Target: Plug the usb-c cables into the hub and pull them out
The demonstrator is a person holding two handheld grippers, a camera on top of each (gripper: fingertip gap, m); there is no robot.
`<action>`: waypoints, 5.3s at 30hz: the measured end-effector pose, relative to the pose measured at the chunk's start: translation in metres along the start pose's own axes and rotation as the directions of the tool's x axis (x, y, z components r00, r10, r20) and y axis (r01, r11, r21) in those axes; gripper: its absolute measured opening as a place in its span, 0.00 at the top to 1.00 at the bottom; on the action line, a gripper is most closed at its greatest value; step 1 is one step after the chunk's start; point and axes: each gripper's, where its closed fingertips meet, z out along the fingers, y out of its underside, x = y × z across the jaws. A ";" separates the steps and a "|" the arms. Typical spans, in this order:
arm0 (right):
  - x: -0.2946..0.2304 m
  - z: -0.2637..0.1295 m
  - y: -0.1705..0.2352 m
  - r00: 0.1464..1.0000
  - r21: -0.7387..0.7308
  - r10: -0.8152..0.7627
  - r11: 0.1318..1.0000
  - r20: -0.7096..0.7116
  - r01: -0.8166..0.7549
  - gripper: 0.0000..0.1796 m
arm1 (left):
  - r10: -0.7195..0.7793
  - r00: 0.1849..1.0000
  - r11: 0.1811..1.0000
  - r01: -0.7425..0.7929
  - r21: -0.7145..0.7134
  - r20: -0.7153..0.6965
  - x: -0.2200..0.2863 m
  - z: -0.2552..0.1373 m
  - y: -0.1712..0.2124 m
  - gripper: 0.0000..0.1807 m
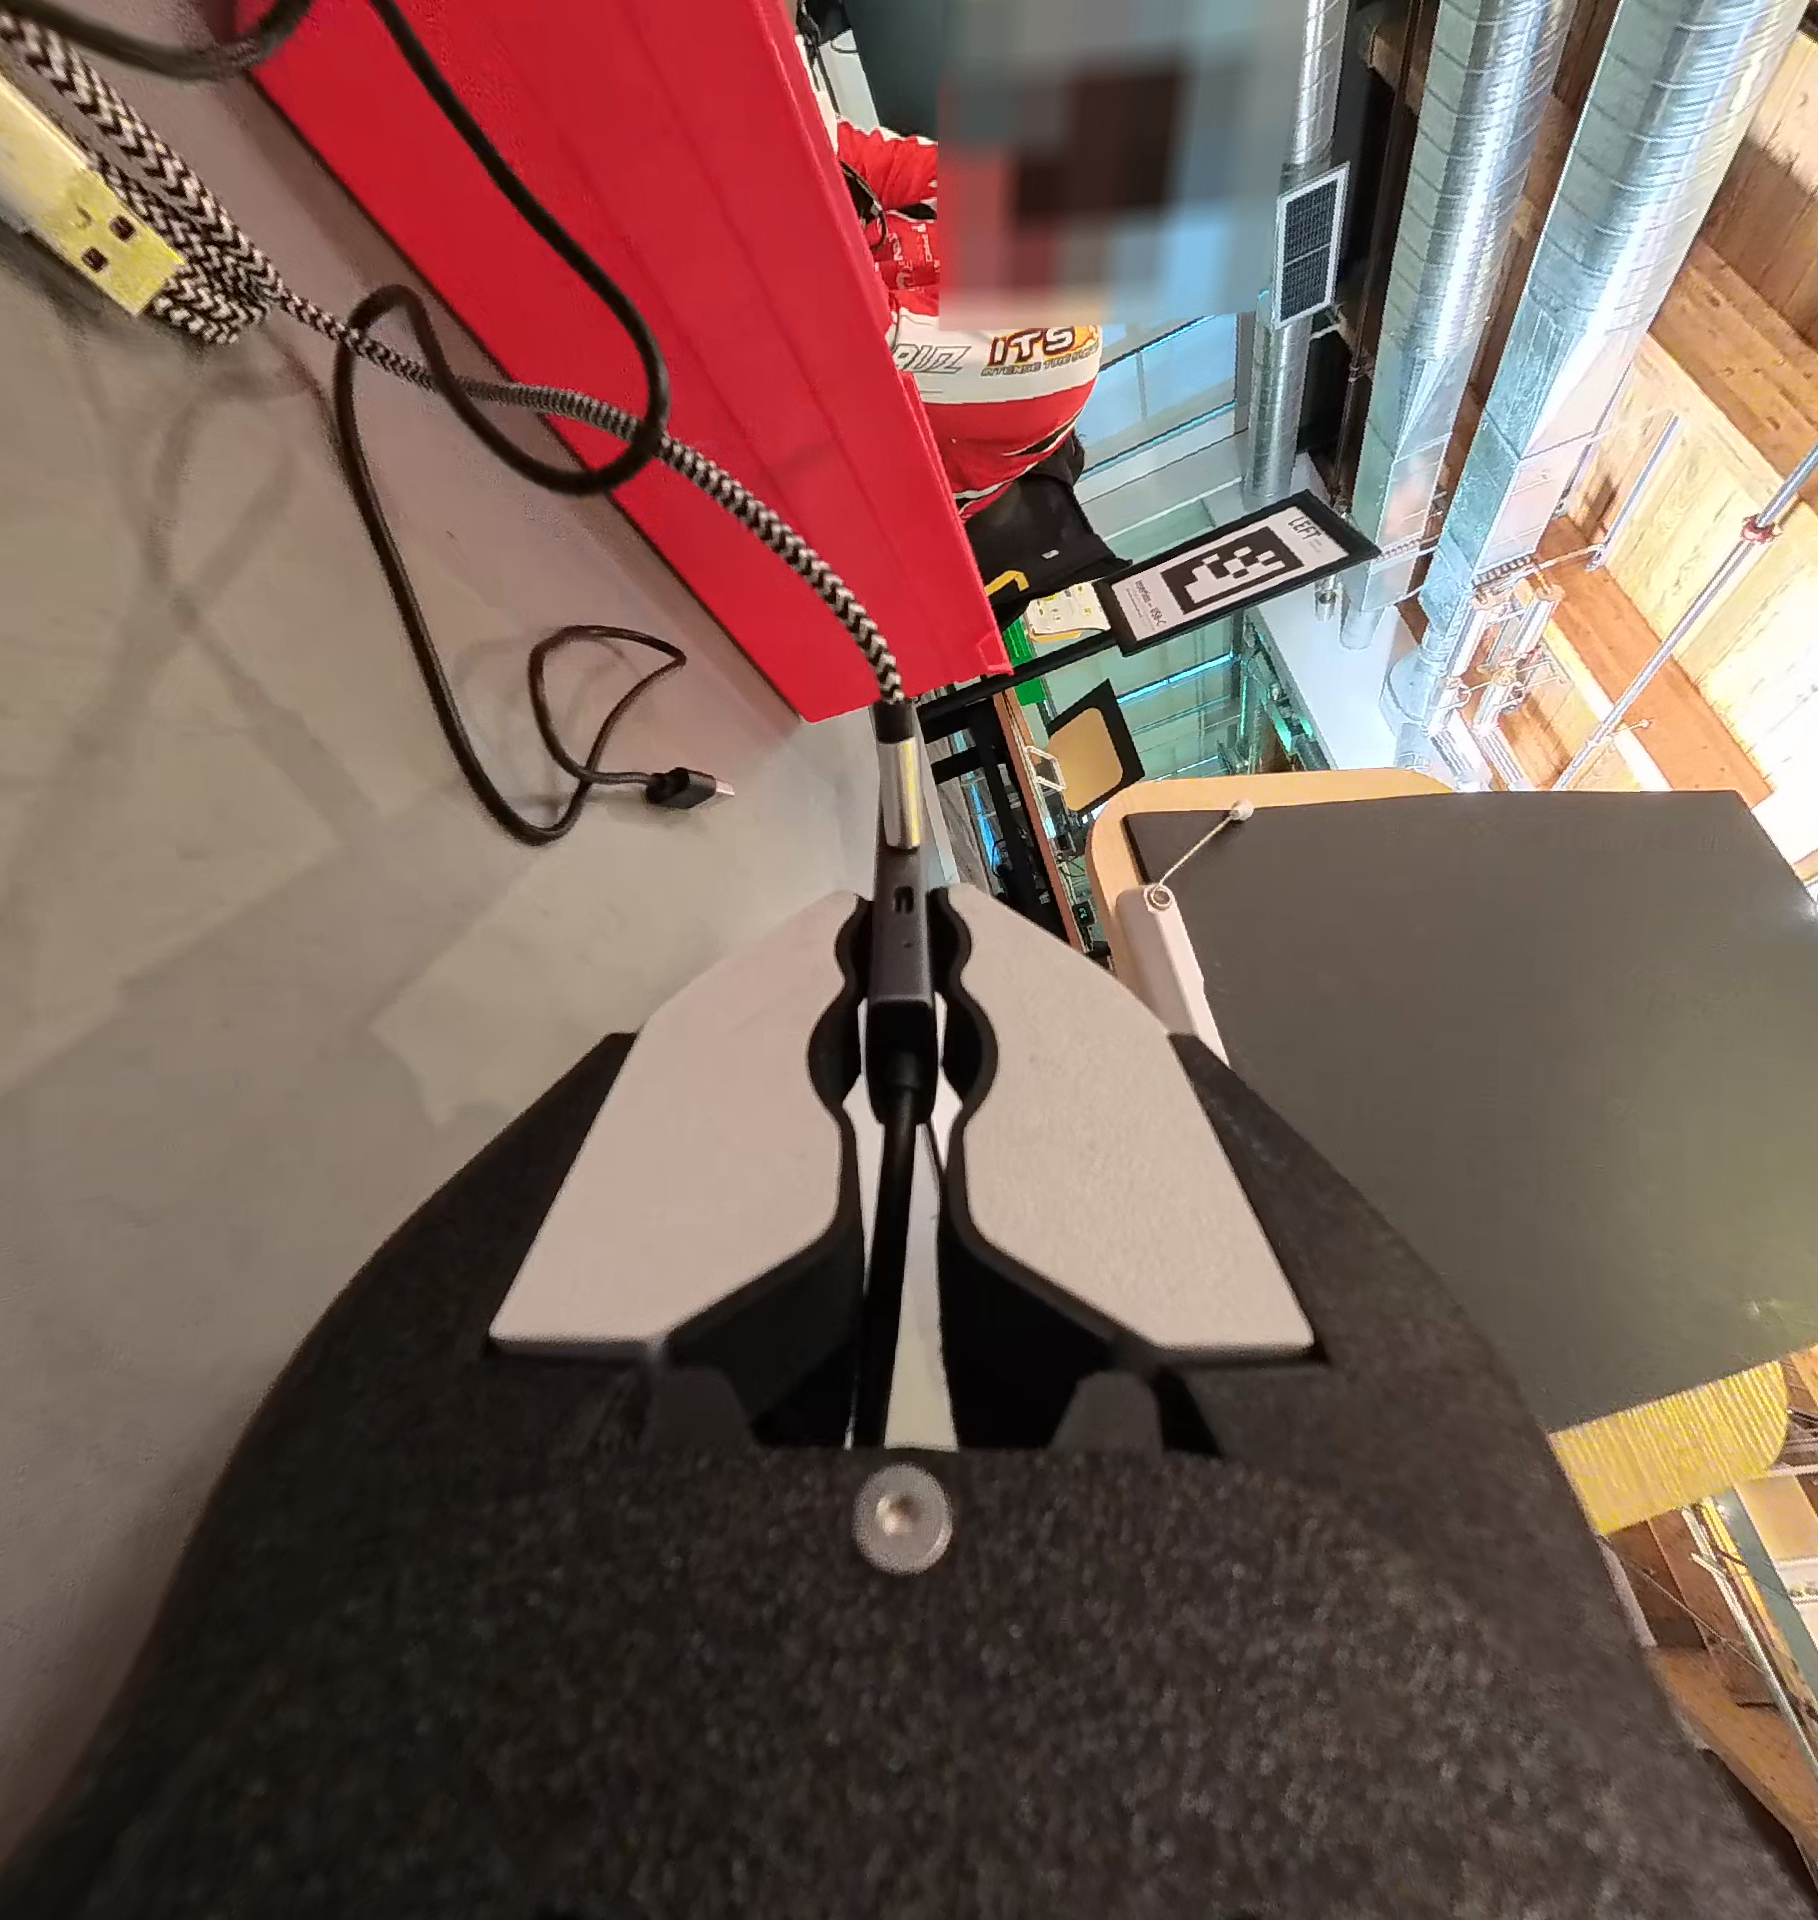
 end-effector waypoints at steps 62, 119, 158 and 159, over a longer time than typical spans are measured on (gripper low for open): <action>-0.013 0.001 -0.015 0.979 -0.031 -0.201 0.979 0.029 0.201 0.95 | 0.496 0.779 0.810 -0.574 -0.118 -0.384 0.075 0.117 0.073 0.90; -0.029 0.003 -0.031 0.803 -0.111 -0.595 0.797 0.014 0.593 0.95 | 0.218 0.952 0.903 -0.280 -0.327 -0.214 0.023 0.125 0.039 0.95; 0.020 -0.014 0.010 0.995 -0.110 0.067 0.991 -0.077 -0.075 0.95 | 0.273 0.927 0.953 -0.298 -0.060 -0.256 0.058 0.112 0.041 0.89; 0.020 -0.013 0.009 0.994 -0.108 0.072 0.991 -0.078 -0.080 0.95 | 0.304 0.917 0.935 -0.339 -0.104 -0.257 0.057 0.117 0.051 0.89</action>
